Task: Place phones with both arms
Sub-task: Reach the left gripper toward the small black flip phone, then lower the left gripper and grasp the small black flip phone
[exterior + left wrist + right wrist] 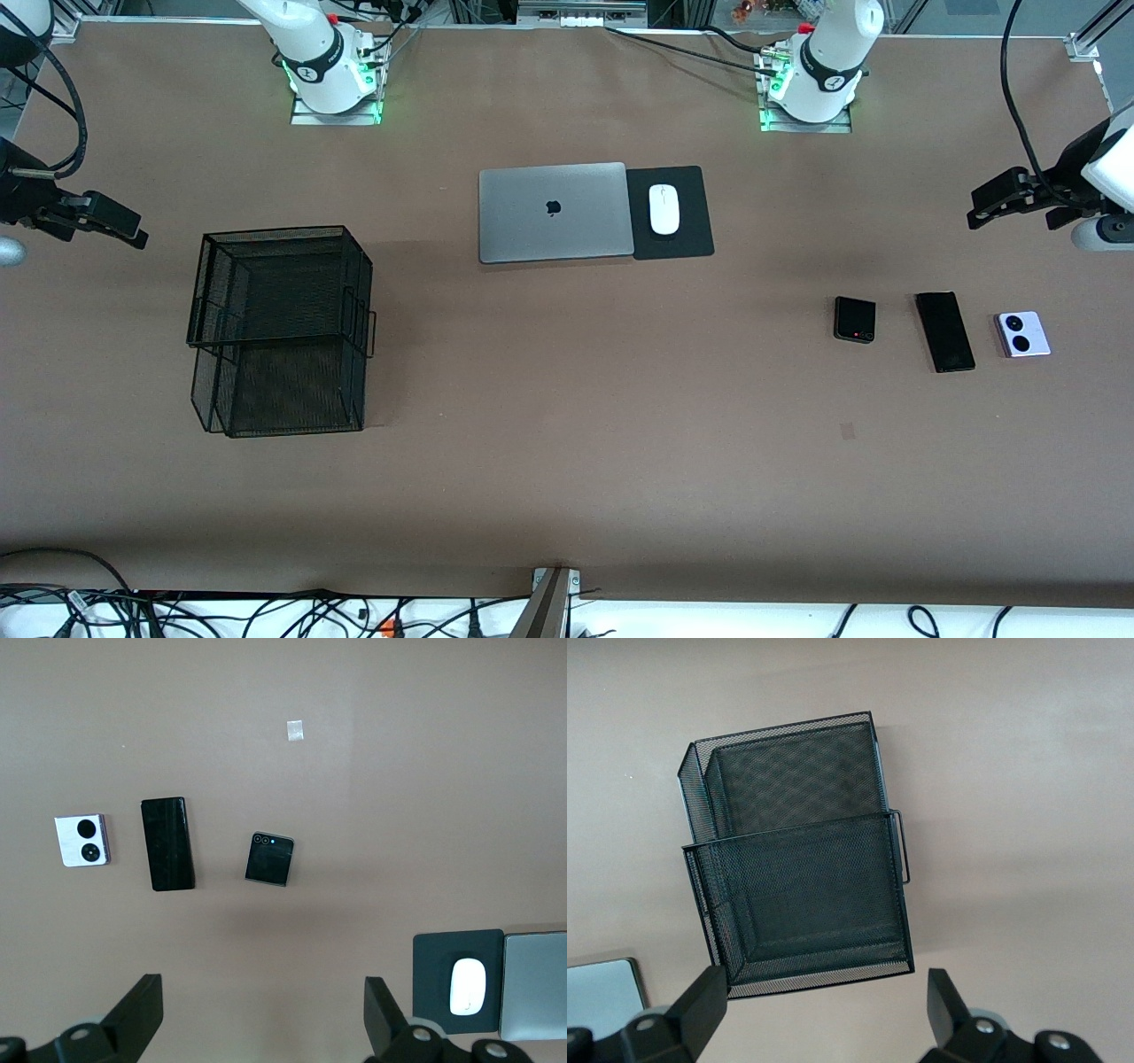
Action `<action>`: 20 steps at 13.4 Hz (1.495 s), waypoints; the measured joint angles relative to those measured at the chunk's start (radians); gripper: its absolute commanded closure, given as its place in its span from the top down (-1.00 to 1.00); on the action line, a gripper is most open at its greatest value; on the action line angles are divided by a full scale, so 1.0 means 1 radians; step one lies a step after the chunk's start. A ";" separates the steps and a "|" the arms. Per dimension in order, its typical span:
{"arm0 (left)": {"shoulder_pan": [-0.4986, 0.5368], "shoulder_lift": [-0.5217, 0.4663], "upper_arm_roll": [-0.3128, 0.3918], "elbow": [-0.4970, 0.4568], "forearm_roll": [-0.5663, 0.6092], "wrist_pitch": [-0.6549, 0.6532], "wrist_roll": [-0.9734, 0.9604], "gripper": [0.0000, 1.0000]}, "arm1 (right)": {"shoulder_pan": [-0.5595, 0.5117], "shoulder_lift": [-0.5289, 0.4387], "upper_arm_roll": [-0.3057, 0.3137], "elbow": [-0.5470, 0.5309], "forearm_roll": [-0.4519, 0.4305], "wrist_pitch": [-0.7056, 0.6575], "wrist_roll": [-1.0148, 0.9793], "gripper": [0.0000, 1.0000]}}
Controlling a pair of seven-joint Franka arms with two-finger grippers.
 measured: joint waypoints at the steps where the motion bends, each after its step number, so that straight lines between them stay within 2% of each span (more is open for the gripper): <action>1: 0.000 0.004 -0.001 0.000 0.000 -0.011 0.000 1.00 | 0.000 0.000 0.000 0.000 0.000 0.000 0.000 1.00; 13: 0.033 0.115 0.007 -0.010 0.000 -0.008 0.008 1.00 | 0.000 0.000 0.000 0.000 0.000 0.000 0.000 1.00; 17: 0.040 0.194 0.003 -0.049 0.000 0.111 0.010 1.00 | 0.000 0.000 0.000 0.000 0.000 0.000 0.000 1.00; 20: 0.038 0.206 -0.006 -0.162 0.004 0.262 0.026 1.00 | 0.000 0.000 0.000 0.000 0.000 0.000 0.000 1.00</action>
